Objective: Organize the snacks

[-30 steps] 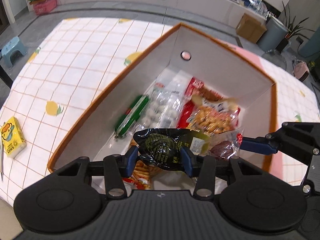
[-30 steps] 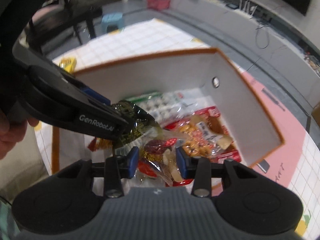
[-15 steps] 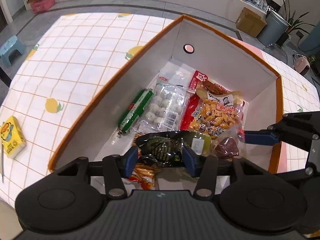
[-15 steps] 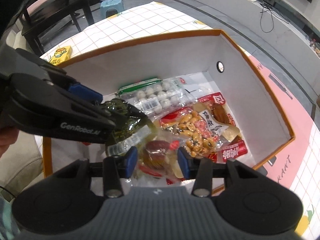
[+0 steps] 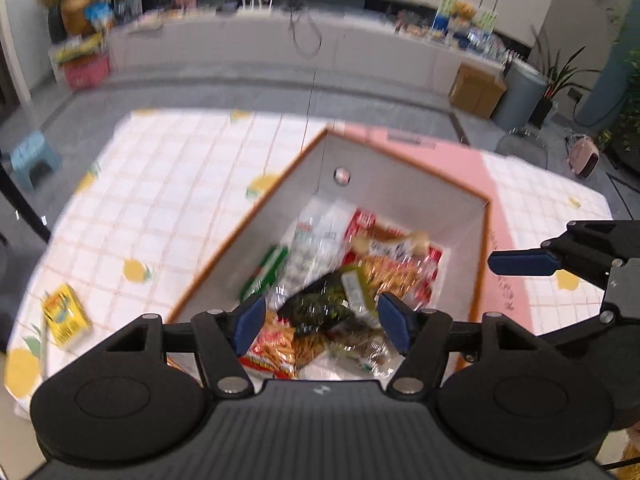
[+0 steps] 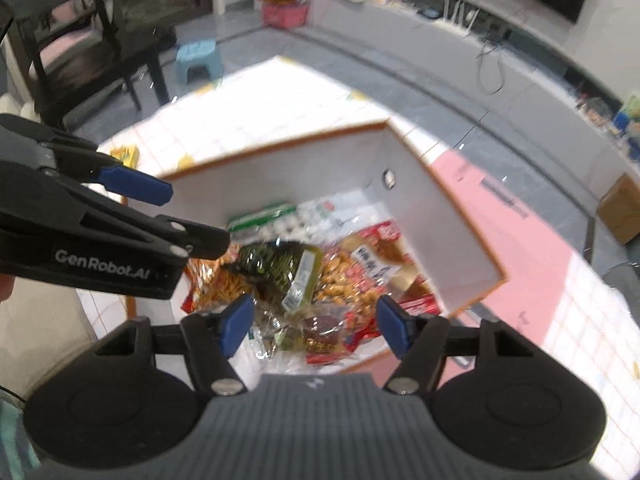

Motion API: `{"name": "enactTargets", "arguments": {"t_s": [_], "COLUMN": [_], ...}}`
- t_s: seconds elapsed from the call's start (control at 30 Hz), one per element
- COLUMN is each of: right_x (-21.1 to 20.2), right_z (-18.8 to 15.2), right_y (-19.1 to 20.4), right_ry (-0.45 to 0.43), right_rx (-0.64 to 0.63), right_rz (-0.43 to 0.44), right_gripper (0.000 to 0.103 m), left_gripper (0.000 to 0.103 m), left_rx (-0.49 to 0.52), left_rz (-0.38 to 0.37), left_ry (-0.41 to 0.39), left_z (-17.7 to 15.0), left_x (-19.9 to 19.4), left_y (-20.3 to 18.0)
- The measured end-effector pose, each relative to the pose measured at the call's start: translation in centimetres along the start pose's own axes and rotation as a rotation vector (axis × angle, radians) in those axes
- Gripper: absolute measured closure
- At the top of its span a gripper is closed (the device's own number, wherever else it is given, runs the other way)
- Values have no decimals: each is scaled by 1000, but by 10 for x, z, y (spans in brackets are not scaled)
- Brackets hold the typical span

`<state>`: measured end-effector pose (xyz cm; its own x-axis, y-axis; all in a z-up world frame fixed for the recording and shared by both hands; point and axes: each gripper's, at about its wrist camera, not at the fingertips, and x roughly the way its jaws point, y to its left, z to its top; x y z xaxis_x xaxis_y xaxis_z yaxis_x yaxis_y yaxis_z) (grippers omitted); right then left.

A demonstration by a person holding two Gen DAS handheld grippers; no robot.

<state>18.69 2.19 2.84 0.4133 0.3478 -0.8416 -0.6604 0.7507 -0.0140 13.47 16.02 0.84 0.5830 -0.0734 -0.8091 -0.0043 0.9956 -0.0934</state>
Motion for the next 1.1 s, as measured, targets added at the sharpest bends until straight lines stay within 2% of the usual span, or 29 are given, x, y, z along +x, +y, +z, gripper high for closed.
{"name": "enactTargets", "arguments": {"t_s": [0.13, 0.2, 0.23, 0.43, 0.53, 0.67, 0.93, 1.1], "right_x": [-43, -63, -73, -122, -137, -146, -143, -130], "right_z": [-8, -16, -20, -55, -74, -99, -124, -130], "right_y": [-3, -5, -5, -2, 4, 14, 22, 20], "right_ry": [-103, -153, -178, -311, -362, -397, -396, -372], "right_rx": [54, 88, 104, 220, 266, 294, 300, 318], "right_rz": [-41, -63, -71, -128, -162, -214, -285, -276], "right_gripper": [29, 21, 21, 19, 15, 14, 14, 14], "left_gripper": [23, 20, 18, 15, 14, 14, 14, 14], "left_rx": [43, 60, 67, 111, 126, 121, 153, 136], "left_rz": [45, 73, 88, 136, 144, 146, 141, 142], "left_ry": [-129, -195, -222, -308, -318, -297, -262, -221], "left_z": [0, -4, -7, -28, -41, -54, -68, -74], "left_x": [-39, -58, -65, -88, -93, -89, -75, -60], "left_y": [-16, -24, -28, -54, -64, -73, -83, -77]}}
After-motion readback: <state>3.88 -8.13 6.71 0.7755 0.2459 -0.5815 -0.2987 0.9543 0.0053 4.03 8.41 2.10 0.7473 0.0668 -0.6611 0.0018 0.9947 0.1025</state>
